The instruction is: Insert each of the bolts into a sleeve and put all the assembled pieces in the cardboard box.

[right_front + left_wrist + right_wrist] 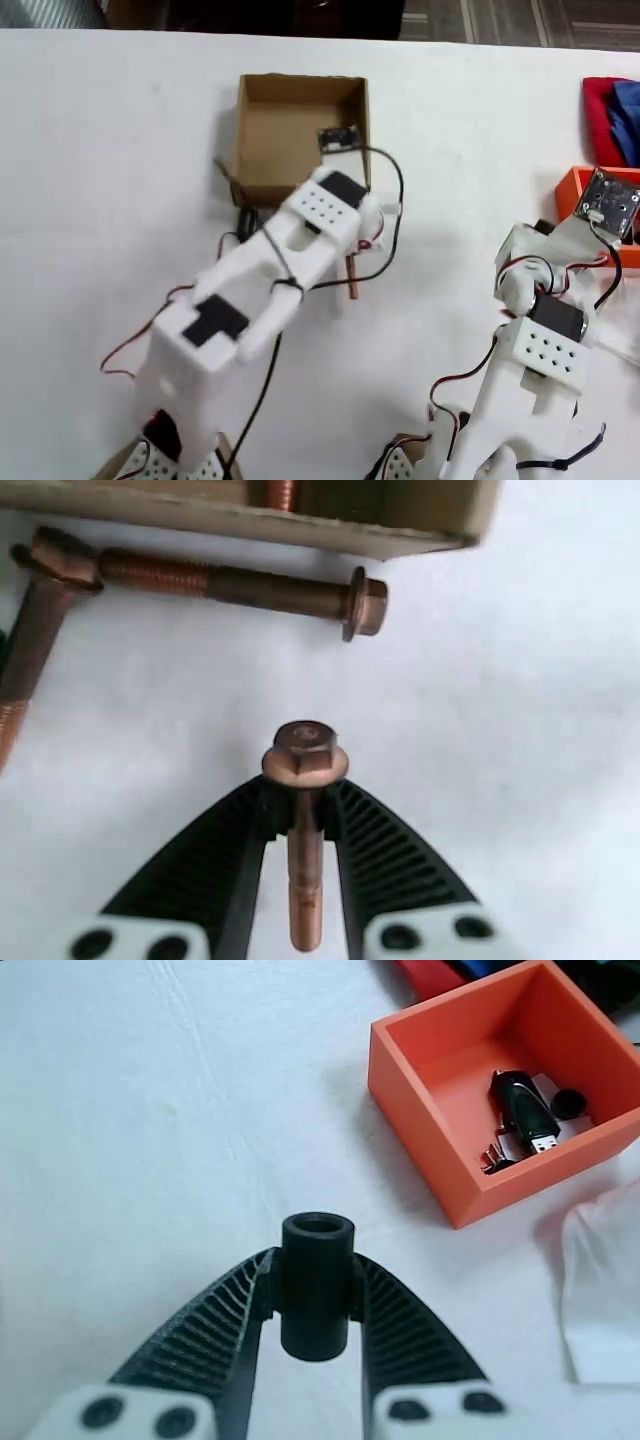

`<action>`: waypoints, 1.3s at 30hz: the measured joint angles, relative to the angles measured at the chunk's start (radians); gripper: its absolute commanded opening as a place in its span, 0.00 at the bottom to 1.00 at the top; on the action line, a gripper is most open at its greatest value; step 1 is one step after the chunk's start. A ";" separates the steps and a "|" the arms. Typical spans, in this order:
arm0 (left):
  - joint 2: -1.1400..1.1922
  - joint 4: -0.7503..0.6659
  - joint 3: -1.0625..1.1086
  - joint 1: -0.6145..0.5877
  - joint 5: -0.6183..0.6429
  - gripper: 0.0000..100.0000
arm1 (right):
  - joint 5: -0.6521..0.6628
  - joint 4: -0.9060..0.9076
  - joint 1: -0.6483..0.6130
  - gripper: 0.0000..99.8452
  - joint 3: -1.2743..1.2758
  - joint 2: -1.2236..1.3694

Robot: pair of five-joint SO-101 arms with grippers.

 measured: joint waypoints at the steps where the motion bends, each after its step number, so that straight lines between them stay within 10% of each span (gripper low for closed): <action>1: -0.038 0.026 0.000 0.000 -0.014 0.04 | 0.000 0.000 0.000 0.02 0.000 0.000; 24: -0.793 0.419 0.005 -0.006 -0.393 0.04 | 0.000 0.172 -0.195 0.02 0.066 -0.181; 39: -1.013 -0.284 0.603 -0.236 -0.400 0.03 | 0.000 -0.054 -0.516 0.02 0.569 -0.928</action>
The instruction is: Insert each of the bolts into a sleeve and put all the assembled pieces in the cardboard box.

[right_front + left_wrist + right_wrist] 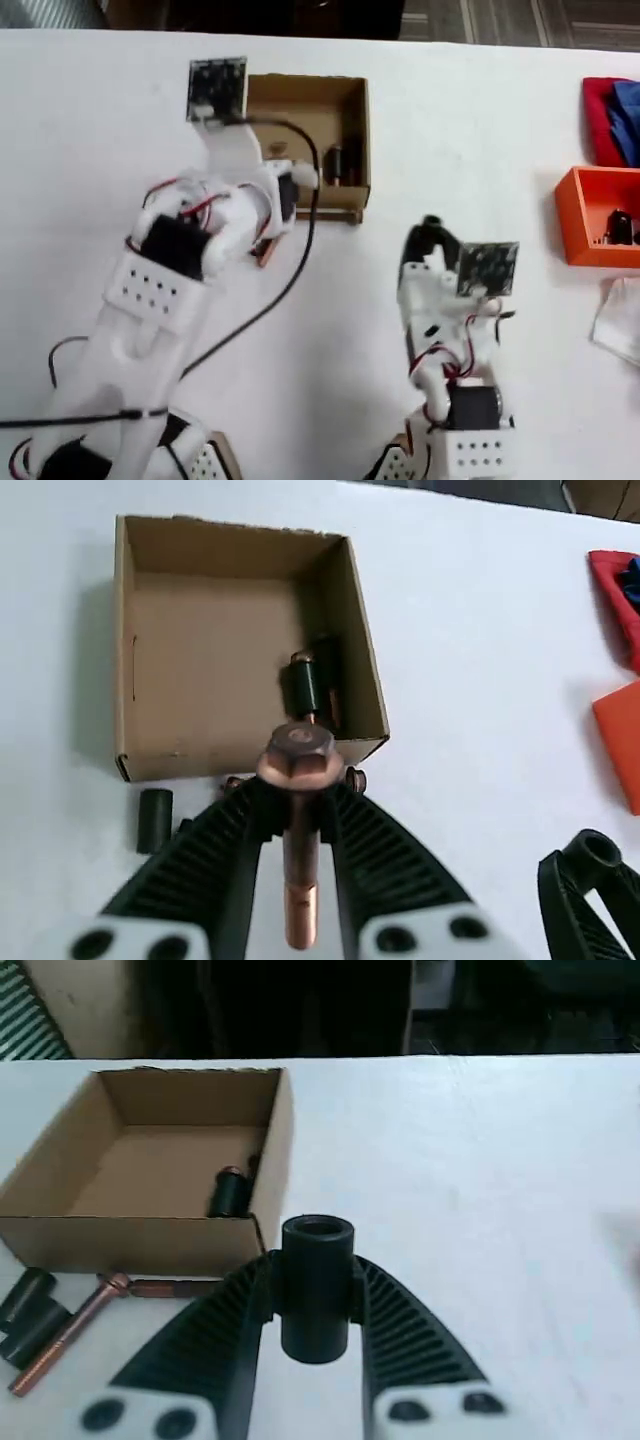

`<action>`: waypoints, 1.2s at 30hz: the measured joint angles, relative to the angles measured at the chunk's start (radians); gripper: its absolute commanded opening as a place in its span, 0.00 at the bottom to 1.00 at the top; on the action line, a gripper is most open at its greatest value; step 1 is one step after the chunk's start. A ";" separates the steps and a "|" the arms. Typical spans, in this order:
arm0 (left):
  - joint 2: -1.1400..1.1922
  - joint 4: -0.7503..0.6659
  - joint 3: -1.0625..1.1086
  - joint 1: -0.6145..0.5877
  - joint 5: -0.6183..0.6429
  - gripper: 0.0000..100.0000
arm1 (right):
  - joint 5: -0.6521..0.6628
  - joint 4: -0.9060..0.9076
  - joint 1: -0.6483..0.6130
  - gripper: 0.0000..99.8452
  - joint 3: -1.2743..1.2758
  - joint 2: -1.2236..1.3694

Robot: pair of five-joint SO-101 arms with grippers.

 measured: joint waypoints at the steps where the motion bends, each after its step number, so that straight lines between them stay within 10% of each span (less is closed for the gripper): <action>1: -0.035 -0.038 0.044 0.008 -0.025 0.03 | 0.000 0.000 -0.026 0.03 0.011 -0.029; 19: -0.290 -0.654 0.413 0.110 -0.084 0.03 | 0.247 -0.262 -0.219 0.02 0.118 -0.048; 36: -0.292 -0.773 0.402 0.273 -0.258 0.03 | 0.249 -0.417 -0.216 0.02 0.118 -0.048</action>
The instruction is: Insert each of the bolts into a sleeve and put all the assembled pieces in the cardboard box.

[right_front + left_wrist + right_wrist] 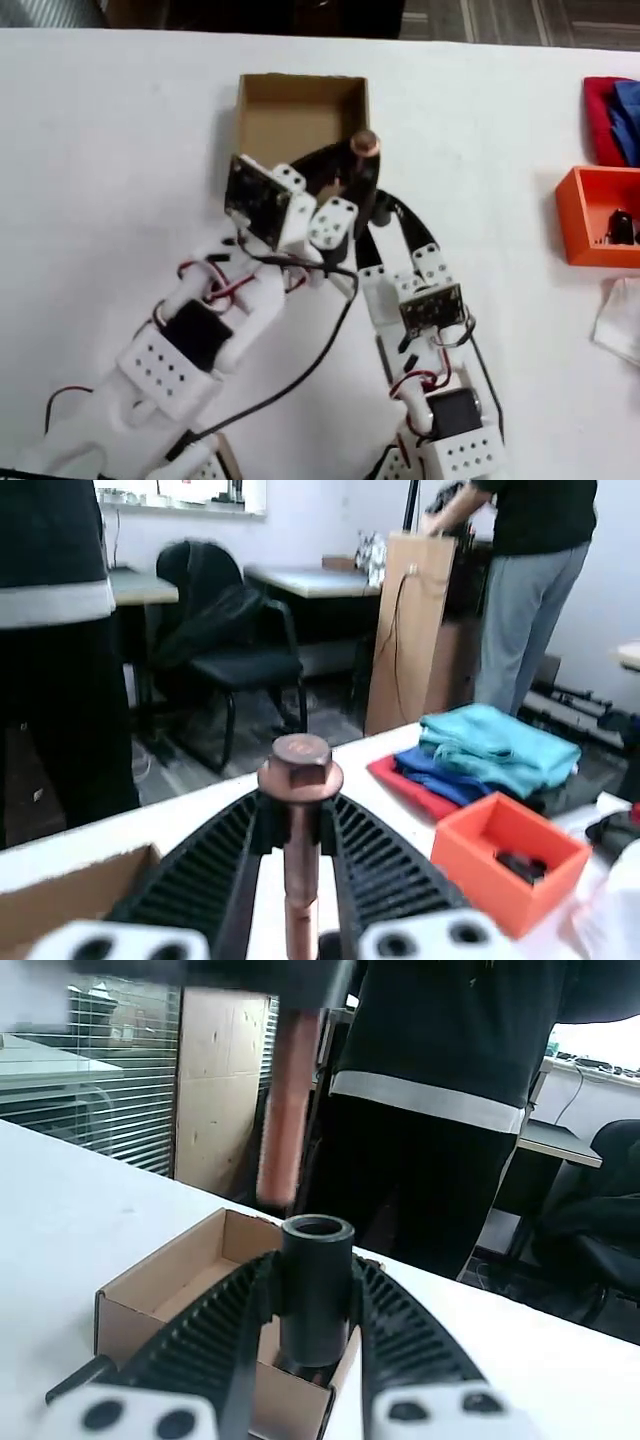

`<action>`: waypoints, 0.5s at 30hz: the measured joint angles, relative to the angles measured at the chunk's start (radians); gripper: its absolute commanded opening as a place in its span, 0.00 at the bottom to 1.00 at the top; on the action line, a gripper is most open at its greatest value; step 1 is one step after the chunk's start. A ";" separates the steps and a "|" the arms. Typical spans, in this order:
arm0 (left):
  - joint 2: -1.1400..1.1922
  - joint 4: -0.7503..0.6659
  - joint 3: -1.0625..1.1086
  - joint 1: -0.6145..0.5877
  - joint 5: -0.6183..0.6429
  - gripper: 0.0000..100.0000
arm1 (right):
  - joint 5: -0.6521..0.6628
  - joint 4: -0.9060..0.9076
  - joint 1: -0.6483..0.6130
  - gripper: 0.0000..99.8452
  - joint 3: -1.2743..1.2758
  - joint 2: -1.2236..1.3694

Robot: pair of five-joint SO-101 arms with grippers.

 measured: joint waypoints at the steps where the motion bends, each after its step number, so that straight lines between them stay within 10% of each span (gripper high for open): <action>1: 0.000 -0.026 0.000 0.000 0.000 0.03 | 0.000 0.000 0.000 0.02 0.000 0.000; 15: -0.002 -0.086 0.018 0.002 0.063 0.03 | -0.018 0.000 -0.002 0.02 0.000 0.000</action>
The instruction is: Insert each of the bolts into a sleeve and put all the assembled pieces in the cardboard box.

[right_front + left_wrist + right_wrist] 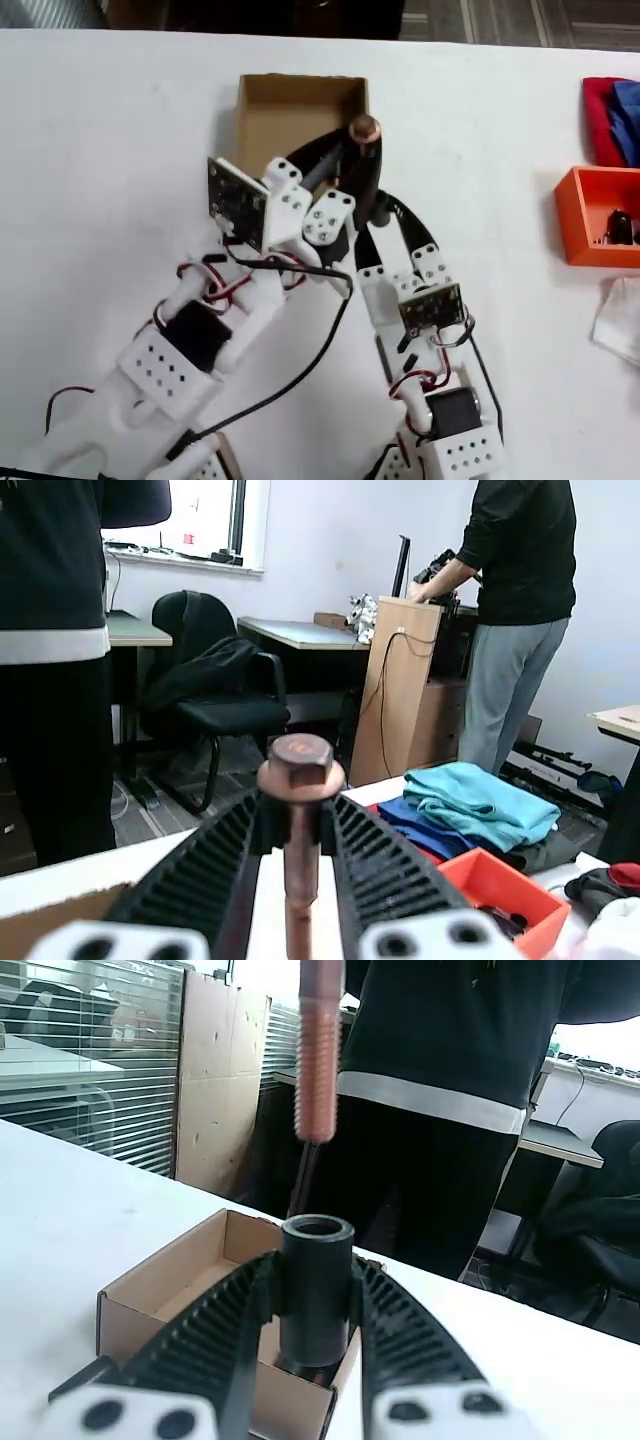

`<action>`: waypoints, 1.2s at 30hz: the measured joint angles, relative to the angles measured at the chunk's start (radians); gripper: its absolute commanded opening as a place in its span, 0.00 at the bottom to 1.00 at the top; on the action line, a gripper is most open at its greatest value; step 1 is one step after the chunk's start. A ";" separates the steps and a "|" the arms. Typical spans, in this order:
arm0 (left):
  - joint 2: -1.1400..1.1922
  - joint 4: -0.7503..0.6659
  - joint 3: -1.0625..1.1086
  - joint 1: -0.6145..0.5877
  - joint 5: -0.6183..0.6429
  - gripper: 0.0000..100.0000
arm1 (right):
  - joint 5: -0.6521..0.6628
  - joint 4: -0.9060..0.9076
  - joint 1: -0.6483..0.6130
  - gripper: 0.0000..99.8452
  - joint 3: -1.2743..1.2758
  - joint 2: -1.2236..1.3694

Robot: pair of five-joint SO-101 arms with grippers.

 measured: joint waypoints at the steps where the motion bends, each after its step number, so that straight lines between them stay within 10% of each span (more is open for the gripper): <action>1: 0.002 0.000 0.002 0.000 0.003 0.03 | -0.029 0.000 0.000 0.02 0.000 0.000; 36: 0.144 -0.005 -0.058 0.055 0.002 0.03 | -0.189 0.000 0.046 0.02 0.000 0.000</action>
